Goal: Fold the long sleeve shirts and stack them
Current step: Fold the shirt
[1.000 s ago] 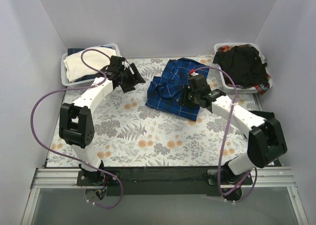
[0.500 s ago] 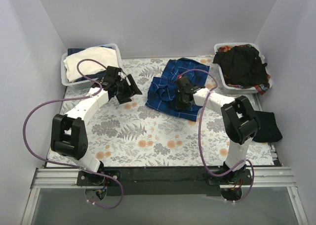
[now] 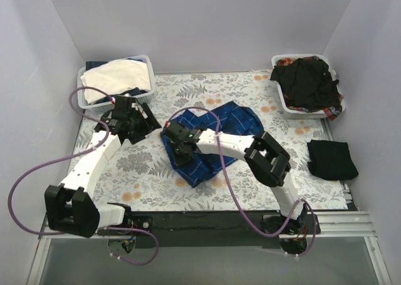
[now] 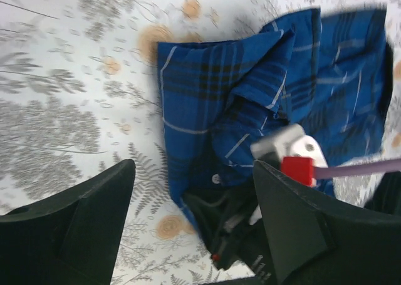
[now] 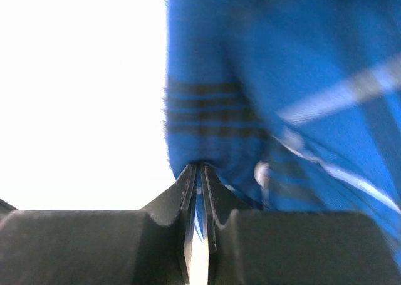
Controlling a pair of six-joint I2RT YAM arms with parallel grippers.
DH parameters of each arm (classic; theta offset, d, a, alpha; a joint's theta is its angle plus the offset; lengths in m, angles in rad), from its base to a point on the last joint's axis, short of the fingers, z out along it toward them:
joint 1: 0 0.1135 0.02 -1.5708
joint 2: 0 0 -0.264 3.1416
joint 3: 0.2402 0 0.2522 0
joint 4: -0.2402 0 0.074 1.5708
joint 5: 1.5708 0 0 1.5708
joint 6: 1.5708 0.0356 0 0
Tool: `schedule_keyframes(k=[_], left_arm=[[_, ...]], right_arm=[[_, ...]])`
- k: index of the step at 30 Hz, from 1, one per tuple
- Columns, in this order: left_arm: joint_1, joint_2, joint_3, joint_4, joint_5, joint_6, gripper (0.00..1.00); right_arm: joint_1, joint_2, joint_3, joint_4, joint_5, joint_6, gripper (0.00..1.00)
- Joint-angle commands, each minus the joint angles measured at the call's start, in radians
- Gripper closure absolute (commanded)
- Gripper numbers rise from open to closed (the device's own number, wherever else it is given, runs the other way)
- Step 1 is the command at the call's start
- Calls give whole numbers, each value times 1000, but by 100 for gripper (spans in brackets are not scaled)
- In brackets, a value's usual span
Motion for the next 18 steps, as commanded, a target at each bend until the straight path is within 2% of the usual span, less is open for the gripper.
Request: schedule_keyframes(k=[1, 2, 4, 12, 16, 18], left_arm=[[56, -164, -18, -120, -177, 3, 21], [62, -180, -21, -129, -188, 6, 20], [73, -212, -30, -144, -185, 13, 20], [75, -248, -72, -135, -118, -23, 21], [76, -258, -104, -112, -69, -16, 21], [75, -267, -127, -89, 15, -5, 21]], right_arm=[[31, 112, 307, -113, -17, 35, 85], [31, 141, 409, -164, -2, 37, 85], [28, 140, 450, -186, 59, 39, 83], [-30, 83, 305, -198, 153, 19, 82], [-30, 87, 309, -134, 173, -79, 82], [-32, 97, 324, -104, 175, -109, 82]])
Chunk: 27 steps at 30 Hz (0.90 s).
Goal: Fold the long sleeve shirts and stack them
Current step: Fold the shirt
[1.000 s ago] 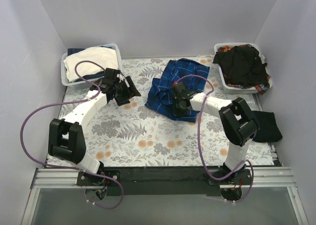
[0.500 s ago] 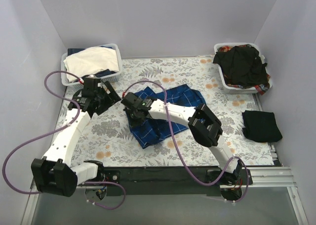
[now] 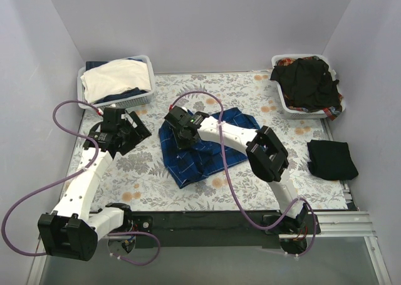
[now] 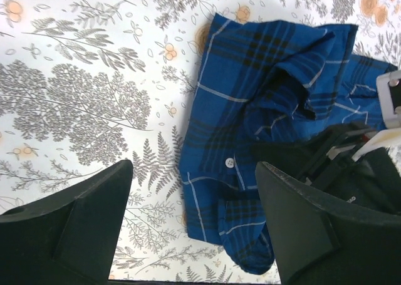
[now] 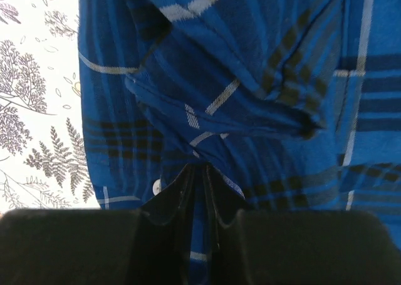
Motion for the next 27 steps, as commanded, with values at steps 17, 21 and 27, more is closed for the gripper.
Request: schedule_keyframes(k=[17, 21, 27], left_arm=[[2, 76, -248, 224, 321, 34, 27], [-22, 145, -277, 276, 324, 19, 29], [-178, 272, -225, 345, 264, -7, 29]], right_arm=[[-231, -184, -222, 34, 161, -2, 83], [-268, -254, -279, 45, 160, -8, 82], [-272, -324, -286, 31, 170, -25, 76]])
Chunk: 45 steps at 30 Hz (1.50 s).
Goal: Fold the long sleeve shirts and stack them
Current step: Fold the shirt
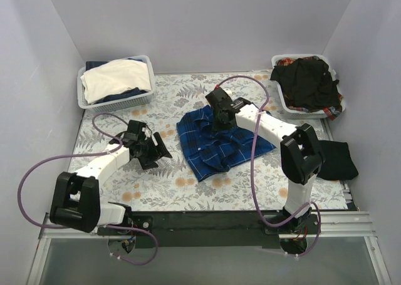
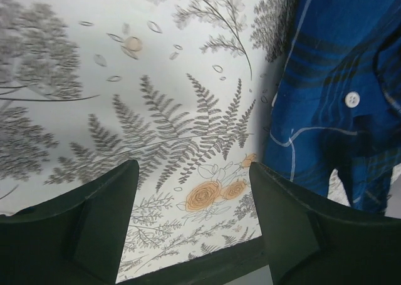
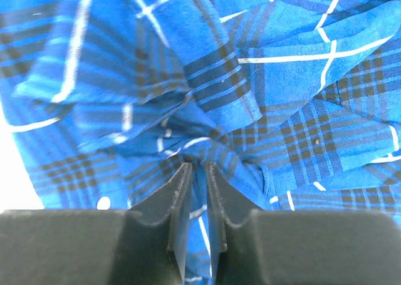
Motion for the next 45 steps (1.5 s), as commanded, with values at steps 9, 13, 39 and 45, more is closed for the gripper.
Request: schedule_keyframes(k=[9, 13, 39, 45], left_arm=[[-214, 197, 113, 171, -34, -58, 28], [-288, 238, 132, 180, -78, -43, 28], [-437, 482, -54, 148, -293, -204, 30], [-439, 539, -40, 101, -344, -186, 30]], right_arm=[[150, -47, 145, -78, -28, -161, 68], [202, -19, 136, -83, -124, -155, 68], [105, -113, -166, -97, -31, 3, 77], [-23, -170, -209, -97, -7, -36, 77]])
